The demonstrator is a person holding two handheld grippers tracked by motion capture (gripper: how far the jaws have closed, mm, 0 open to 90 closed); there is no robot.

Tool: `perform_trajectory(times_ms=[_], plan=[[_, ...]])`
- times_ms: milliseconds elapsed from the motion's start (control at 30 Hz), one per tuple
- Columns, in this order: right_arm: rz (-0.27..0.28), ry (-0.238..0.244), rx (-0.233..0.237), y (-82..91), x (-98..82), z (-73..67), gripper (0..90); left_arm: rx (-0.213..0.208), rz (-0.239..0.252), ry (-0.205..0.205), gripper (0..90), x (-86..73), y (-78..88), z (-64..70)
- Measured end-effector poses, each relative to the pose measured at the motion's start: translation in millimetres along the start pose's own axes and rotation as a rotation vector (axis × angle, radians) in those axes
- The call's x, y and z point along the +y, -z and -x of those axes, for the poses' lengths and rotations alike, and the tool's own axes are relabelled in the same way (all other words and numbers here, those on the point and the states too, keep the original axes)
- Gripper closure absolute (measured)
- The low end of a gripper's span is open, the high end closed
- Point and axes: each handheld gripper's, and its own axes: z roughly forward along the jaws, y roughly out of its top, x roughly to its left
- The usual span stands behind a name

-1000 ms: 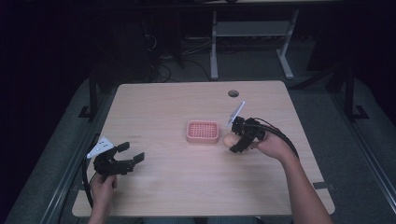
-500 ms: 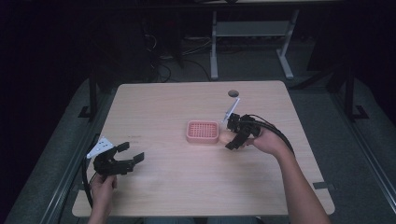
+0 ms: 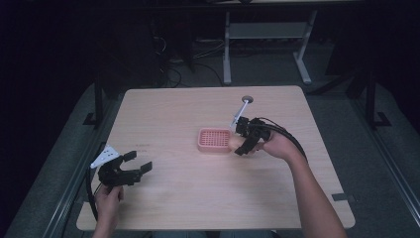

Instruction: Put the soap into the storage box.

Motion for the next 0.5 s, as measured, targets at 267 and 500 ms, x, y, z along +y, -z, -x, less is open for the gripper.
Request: perform_trajectory(times_ms=[267,500], plan=[[-0.013,0.011,0.005,-1.9,12.4,4.2,32.0,-0.004,0.001,-0.004,14.3,0.1,-1.0,0.8],[-0.01,0.01,0.011,-5.8,16.1,7.2,32.0,-0.004,0.0,-0.003,14.3,0.1,-0.5,1.2]])
